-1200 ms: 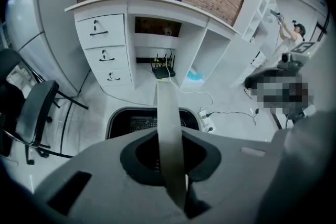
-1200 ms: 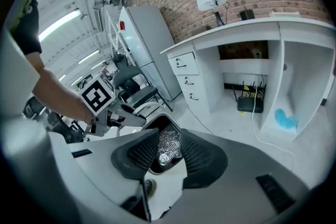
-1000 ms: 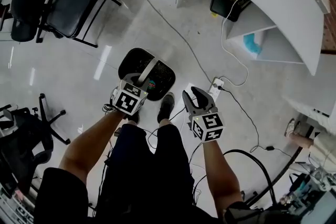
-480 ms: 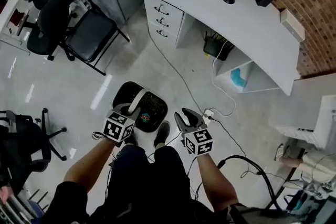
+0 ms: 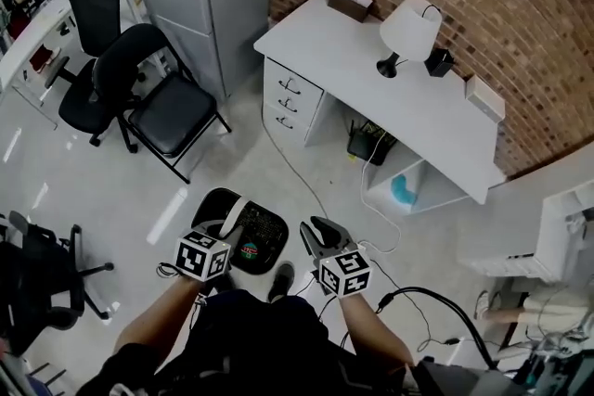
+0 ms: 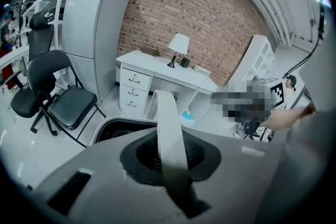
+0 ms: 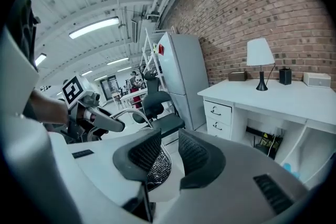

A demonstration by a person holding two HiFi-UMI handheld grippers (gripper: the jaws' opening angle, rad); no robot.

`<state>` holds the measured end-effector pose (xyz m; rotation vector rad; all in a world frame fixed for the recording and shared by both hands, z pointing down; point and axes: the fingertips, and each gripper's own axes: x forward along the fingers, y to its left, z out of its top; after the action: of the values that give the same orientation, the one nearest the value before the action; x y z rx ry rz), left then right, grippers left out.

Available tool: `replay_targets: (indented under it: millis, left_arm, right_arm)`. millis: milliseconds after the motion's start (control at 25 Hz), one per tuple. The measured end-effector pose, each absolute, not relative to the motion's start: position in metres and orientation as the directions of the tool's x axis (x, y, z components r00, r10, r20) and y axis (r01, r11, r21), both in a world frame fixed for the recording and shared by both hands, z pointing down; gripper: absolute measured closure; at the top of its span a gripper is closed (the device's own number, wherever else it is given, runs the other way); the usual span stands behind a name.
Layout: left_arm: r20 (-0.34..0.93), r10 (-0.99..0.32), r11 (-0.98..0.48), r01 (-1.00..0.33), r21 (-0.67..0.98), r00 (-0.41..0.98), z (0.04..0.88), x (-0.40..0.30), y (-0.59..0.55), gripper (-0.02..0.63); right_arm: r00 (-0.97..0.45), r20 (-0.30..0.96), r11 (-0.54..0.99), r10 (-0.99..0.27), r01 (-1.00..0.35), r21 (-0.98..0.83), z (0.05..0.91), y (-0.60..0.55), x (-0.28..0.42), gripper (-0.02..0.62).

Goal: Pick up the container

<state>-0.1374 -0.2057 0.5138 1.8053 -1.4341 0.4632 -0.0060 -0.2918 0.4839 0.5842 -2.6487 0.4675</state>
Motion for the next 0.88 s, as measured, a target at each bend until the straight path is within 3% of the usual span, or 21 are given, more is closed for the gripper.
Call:
replay_targets:
  millis: [360, 880]
  left_arm:
    - [0.654, -0.709, -0.019, -0.933, 0.360, 0.266, 0.454, -0.177, -0.178, 0.565]
    - [0.609, -0.768, 0.046, -0.931, 0.363, 0.199, 0.403, -0.223, -0.150, 0.563]
  right_arm:
    - [-0.835, 0.381, 0.837, -0.397, -0.499, -0.222, 0.419, -0.273, -0.016, 0.539]
    - [-0.814, 0.253, 0.830, -0.522, -0.553, -0.068, 0.337, -0.275, -0.045, 0.586]
